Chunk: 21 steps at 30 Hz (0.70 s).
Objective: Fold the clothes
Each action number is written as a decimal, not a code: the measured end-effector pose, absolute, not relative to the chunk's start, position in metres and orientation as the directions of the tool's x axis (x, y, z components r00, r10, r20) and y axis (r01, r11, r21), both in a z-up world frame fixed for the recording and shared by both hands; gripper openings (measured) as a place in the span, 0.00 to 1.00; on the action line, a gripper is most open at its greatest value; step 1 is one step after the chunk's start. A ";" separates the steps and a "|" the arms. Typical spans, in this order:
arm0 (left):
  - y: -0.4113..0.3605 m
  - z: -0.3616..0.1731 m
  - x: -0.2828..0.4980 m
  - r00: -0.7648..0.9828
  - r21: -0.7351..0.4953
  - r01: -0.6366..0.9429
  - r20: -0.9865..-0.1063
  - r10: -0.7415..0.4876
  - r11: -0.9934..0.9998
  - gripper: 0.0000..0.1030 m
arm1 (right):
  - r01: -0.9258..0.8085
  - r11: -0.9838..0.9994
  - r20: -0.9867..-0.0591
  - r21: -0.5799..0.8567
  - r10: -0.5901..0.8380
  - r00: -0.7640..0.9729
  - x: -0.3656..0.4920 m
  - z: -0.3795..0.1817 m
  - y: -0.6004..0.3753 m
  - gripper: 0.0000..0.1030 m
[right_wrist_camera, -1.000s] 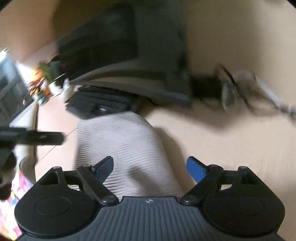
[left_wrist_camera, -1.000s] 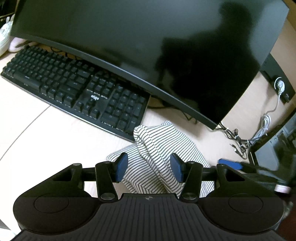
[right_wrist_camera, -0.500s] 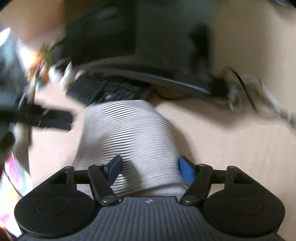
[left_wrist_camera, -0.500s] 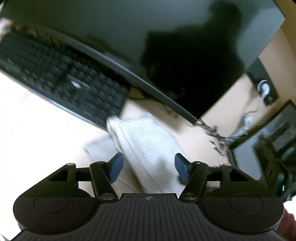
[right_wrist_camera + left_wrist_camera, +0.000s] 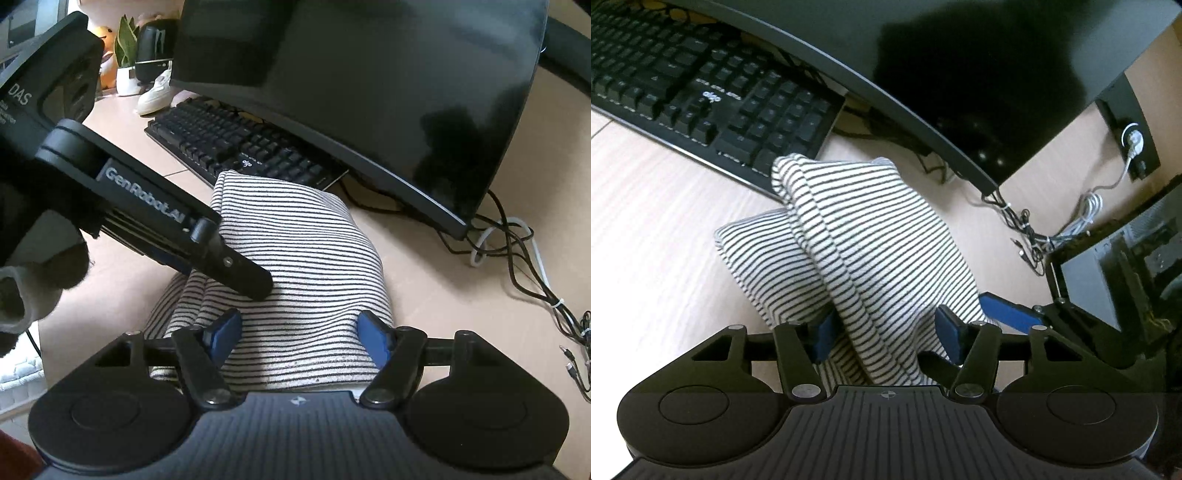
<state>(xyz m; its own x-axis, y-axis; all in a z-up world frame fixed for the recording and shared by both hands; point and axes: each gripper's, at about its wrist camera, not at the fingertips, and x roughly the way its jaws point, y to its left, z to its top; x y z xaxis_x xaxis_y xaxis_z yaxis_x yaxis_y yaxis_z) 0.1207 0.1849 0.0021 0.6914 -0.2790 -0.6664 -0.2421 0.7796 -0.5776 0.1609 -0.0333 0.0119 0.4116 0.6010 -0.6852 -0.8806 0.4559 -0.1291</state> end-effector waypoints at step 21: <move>0.201 -0.007 0.088 0.726 -0.571 -0.206 -0.634 -0.268 0.795 0.22 | -0.687 0.637 -0.694 0.350 0.669 0.268 0.234 -0.027 -0.064 0.98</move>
<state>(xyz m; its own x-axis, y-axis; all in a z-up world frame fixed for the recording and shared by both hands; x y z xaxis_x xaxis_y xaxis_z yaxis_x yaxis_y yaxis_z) 0.0880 0.2009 -0.0068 0.7255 -0.2675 -0.6341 -0.2058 0.7949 -0.5708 0.2344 -0.0642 -0.0270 0.2677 0.6687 -0.6937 -0.6866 0.6375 0.3496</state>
